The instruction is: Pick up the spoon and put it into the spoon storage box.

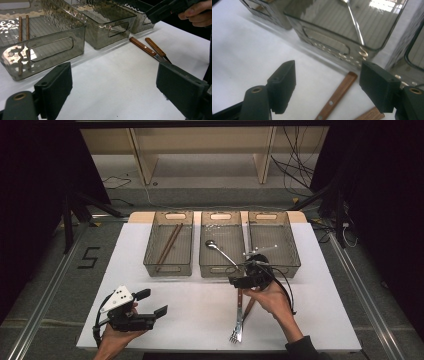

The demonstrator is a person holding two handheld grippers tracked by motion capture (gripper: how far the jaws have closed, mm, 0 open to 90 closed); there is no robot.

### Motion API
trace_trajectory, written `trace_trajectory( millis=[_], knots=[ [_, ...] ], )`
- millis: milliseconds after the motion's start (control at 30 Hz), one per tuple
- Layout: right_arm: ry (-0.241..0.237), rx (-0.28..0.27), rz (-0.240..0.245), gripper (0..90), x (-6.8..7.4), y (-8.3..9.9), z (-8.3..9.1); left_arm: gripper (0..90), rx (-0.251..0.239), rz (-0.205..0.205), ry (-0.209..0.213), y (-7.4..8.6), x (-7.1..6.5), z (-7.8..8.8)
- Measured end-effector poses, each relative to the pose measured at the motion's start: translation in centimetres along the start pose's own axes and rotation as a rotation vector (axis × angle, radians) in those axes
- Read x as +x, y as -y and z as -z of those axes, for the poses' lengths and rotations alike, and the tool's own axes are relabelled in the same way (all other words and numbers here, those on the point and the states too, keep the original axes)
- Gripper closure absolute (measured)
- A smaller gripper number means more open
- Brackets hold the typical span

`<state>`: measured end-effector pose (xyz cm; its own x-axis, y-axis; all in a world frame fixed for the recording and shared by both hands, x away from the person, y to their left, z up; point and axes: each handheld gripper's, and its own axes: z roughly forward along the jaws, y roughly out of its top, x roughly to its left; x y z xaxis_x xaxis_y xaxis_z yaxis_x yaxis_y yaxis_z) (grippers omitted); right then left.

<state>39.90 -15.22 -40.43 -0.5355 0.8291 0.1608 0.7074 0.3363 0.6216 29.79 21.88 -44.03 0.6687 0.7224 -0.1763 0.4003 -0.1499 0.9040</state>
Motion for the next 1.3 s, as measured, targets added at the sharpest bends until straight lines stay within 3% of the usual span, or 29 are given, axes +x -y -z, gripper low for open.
trace_trajectory(
  millis=[433,900,1300],
  knots=[
    [0.019,0.059,-0.026,27.4,-0.3,1.3,-1.4,13.2,0.003,0.002,0.0,-0.1,0.0,-0.2],
    [0.002,0.096,-0.006,27.2,0.5,2.2,-2.1,13.2,-0.002,0.002,0.004,-0.1,0.1,-0.1],
    [0.039,0.146,-0.01,27.6,0.3,2.7,-3.2,13.2,-0.001,0.002,0.008,-0.1,0.0,-0.1]
  ],
)
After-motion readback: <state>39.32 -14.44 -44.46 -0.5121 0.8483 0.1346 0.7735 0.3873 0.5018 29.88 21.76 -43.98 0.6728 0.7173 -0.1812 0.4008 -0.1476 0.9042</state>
